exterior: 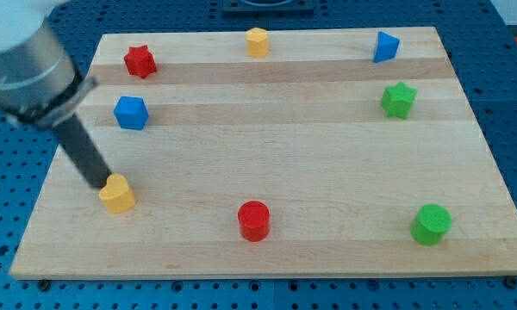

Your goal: Slide the heart diagonally to the red circle

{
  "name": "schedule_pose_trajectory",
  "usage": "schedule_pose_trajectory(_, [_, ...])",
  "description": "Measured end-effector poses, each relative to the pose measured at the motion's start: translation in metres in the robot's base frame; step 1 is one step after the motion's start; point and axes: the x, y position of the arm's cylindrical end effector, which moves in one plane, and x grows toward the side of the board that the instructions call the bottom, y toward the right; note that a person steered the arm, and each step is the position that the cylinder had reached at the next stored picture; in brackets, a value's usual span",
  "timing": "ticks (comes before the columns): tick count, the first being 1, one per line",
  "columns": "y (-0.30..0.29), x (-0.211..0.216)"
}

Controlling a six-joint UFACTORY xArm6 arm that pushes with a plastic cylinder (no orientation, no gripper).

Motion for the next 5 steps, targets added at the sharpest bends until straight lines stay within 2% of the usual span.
schedule_pose_trajectory(1, [0.000, -0.060])
schedule_pose_trajectory(2, [-0.010, -0.057])
schedule_pose_trajectory(3, [-0.049, 0.020])
schedule_pose_trajectory(4, [-0.068, 0.116])
schedule_pose_trajectory(5, [-0.062, 0.142])
